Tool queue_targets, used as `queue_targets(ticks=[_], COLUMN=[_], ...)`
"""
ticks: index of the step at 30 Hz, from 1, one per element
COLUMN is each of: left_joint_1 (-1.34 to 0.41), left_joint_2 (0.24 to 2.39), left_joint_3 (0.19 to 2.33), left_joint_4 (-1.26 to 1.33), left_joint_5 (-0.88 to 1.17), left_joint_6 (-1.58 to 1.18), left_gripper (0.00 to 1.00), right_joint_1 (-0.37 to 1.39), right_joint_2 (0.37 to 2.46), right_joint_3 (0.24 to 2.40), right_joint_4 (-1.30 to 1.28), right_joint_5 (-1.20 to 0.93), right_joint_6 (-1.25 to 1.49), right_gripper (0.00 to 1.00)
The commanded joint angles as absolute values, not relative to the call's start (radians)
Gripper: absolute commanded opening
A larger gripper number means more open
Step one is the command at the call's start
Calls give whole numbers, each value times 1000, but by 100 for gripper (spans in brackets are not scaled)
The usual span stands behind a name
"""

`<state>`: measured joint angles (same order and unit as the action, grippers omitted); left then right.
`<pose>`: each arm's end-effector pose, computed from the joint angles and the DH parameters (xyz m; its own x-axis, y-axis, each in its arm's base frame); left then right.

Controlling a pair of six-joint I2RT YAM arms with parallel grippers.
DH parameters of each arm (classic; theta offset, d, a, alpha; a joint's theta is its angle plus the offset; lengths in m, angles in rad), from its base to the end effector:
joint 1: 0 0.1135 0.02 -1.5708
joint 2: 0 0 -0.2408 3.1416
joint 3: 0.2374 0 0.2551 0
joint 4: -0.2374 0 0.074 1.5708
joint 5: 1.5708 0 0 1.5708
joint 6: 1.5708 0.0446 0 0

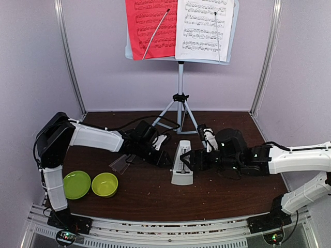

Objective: Set up the instrument practice props

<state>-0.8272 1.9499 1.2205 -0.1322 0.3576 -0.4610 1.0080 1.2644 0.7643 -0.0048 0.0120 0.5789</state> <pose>0.2656 -0.3119 0.1288 -0.8354 0.2928 -0.4651 0.5272 0.6661 -0.5276 0.1592 0.2513 0.2195 -0.6757 -0.0457 -0.7358 -0.5620 0.6779 0.4740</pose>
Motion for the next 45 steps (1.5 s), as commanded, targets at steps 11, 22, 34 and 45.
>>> queue_targets(ticks=[11,22,34,45], left_joint_1=[-829,-829,-827,-818], left_joint_2=[1916,1915,1921,1890], left_joint_3=[1238,1241,1262,1253], left_joint_4=[-140,-144,-159,-160], left_joint_5=[330,325,323,303], left_joint_6=[-439,-434,-421,-419], left_gripper=[42,42,41,42], right_joint_1=[1032,1038,1038,1040], right_joint_2=[1354,1335,1309,1240], right_joint_3=[806,777,735,698], right_joint_4=[59,63,78,66], right_joint_5=[222,245,228,191], right_joint_6=[589,576,580,580], right_gripper=[76,49,32,56])
